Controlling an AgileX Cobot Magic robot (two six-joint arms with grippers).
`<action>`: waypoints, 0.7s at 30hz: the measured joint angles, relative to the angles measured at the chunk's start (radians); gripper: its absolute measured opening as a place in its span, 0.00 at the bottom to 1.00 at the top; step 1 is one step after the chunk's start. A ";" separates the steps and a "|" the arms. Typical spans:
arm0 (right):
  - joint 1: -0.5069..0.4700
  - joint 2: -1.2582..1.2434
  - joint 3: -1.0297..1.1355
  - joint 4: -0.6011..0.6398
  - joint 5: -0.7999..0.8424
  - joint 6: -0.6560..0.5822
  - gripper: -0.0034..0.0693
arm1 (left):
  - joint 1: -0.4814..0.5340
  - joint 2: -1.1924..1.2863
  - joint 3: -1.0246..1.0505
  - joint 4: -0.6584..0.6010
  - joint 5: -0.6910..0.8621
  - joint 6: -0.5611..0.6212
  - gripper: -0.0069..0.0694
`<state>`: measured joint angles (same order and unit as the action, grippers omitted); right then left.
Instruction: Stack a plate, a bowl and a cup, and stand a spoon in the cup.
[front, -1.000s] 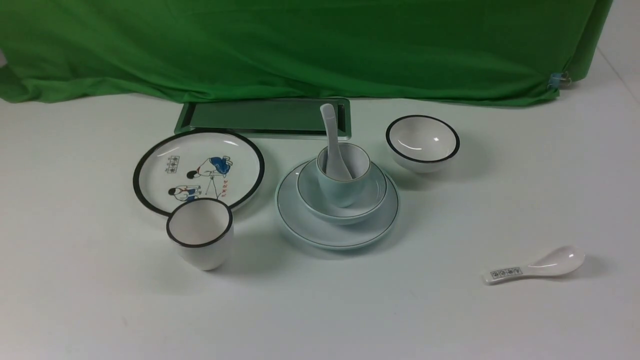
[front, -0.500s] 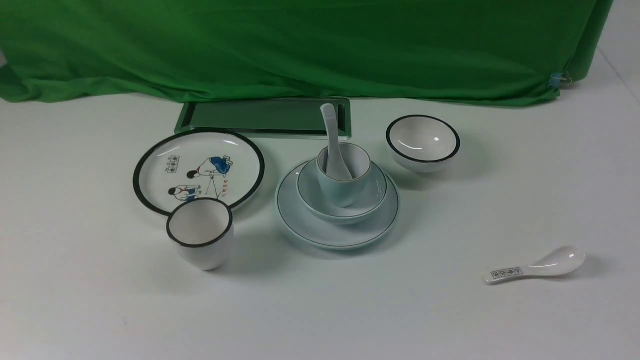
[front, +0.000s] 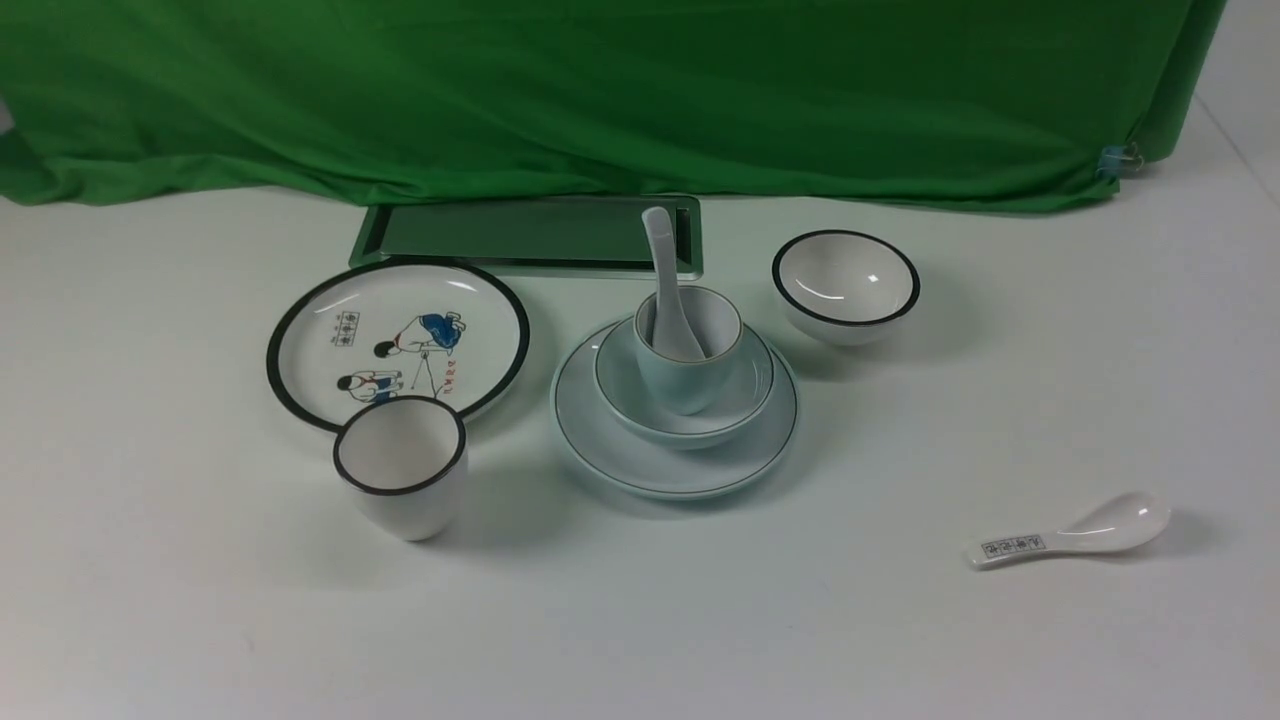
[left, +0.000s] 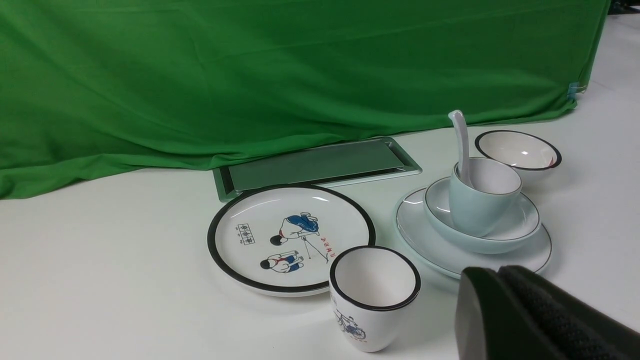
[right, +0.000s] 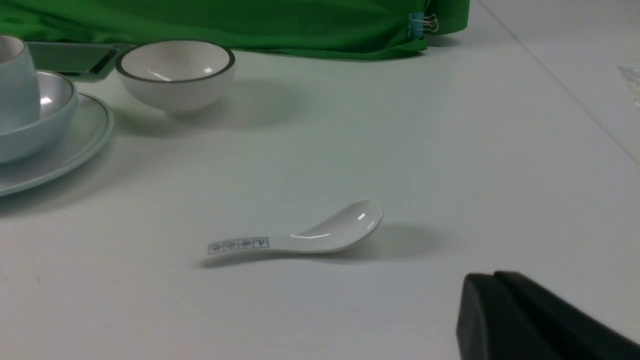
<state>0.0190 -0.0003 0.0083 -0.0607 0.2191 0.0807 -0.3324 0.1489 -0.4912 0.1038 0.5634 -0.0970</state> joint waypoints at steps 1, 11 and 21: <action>0.000 0.000 0.000 0.000 0.000 0.000 0.10 | 0.000 0.000 0.000 0.000 0.000 0.000 0.05; 0.000 0.000 0.000 0.000 0.001 0.001 0.14 | 0.000 0.000 0.000 0.000 0.000 0.000 0.05; 0.000 0.000 0.000 0.000 0.001 0.001 0.16 | 0.000 0.001 0.059 -0.019 -0.070 0.000 0.05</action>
<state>0.0190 -0.0003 0.0083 -0.0607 0.2200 0.0818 -0.3324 0.1499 -0.4326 0.0849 0.4930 -0.0970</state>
